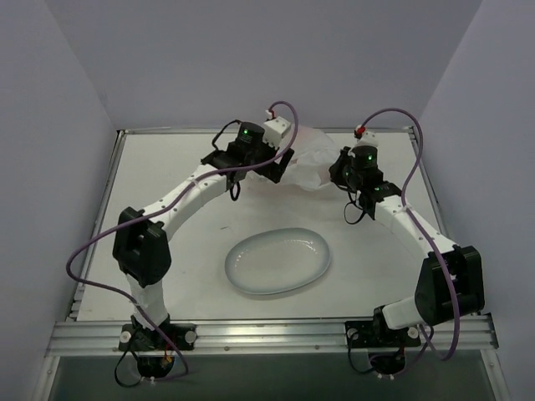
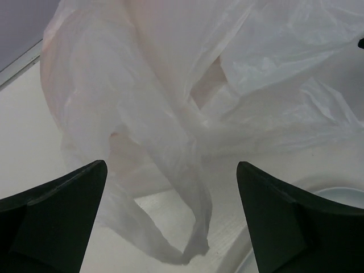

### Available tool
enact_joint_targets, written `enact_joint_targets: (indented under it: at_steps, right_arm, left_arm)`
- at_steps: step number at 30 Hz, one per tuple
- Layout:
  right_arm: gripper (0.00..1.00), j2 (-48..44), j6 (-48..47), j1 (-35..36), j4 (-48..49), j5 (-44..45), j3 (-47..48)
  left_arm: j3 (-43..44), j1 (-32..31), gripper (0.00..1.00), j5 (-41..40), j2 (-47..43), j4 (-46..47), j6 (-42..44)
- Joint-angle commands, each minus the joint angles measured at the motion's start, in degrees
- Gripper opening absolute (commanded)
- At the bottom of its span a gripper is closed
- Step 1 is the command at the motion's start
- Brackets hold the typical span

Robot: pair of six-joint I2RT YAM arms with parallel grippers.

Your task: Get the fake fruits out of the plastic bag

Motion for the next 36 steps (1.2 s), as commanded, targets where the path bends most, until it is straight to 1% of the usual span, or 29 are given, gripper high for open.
enact_joint_targets:
  at_steps: [1,2,3,5,6,7,11,14,15,19,20,22,23,24,29,31,36]
  right_arm:
    - [0.0,0.2,-0.9,-0.3,2.7,-2.0,-0.4]
    - [0.0,0.3,-1.0,-0.4,2.9,-2.2,-0.5]
    - [0.0,0.2,-1.2,-0.5,3.2,-2.2,-0.9]
    - [0.0,0.5,-1.4,-0.6,3.4,-1.9,-1.1]
    - [0.0,0.6,-1.7,-1.1,3.4,-1.6,-1.0]
    - [0.0,0.6,-1.8,-1.3,3.3,-1.6,-0.8]
    - [0.0,0.9,-2.0,-2.4,3.3,-2.4,1.4]
    - [0.0,0.6,-1.8,-2.7,3.0,-3.1,4.7]
    - [0.0,0.5,-1.8,-2.7,2.0,-3.3,5.9]
    - [0.0,-1.7,-2.0,-2.6,-0.3,-3.8,10.8]
    - [0.0,-2.2,-2.0,-2.6,-0.7,-3.8,12.5]
    - [0.0,-3.4,-2.1,-2.5,-1.9,-4.0,14.1]
    - [0.0,-3.6,-2.1,-2.4,-2.3,-4.3,15.0]
    - [0.0,-3.7,-2.2,-2.5,-3.4,-4.5,17.0]
    - [0.0,-2.4,-3.6,-2.5,-7.7,-4.5,23.9]
    - [0.0,-2.1,-3.6,-2.4,-8.6,-4.7,26.0]
    - [0.0,-2.9,-2.9,-2.3,-8.8,-5.5,26.2]
  left_arm:
    - [10.5,-1.8,0.99,-4.8,6.6,-9.7,7.7]
    - [11.8,-1.9,0.91,-6.9,8.0,-10.3,8.2]
    - [13.9,-2.1,0.71,-10.8,10.0,-10.9,9.2]
    - [14.9,-2.0,0.34,-14.5,11.1,-11.1,9.9]
    - [15.1,-2.0,0.11,-16.1,10.9,-10.8,10.2]
    - [14.5,-2.1,0.03,-17.9,10.4,-10.6,10.4]
    - [11.3,-2.0,0.02,-21.3,5.8,-8.0,10.8]
    - [10.2,-2.0,0.02,-23.7,1.2,-6.6,8.8]
    - [10.3,-2.0,0.02,-23.6,-1.4,-6.4,7.3]
    - [12.8,-1.9,0.02,-23.3,-6.1,-7.0,4.4]
    - [13.7,-1.4,0.02,-22.9,-6.4,-8.7,3.9]
    - [17.7,0.0,0.02,-19.3,-6.0,-10.8,1.7]
    - [19.1,1.7,0.02,-18.1,-5.7,-12.5,1.7]
    - [21.4,2.6,0.02,-17.3,-4.8,-13.2,-0.5]
    - [29.5,8.3,0.02,-11.2,-1.0,-19.0,-3.0]
    - [32.0,9.0,0.02,-9.8,-0.3,-19.9,-3.4]
    - [36.1,9.8,0.02,-8.2,0.3,-22.5,-4.3]
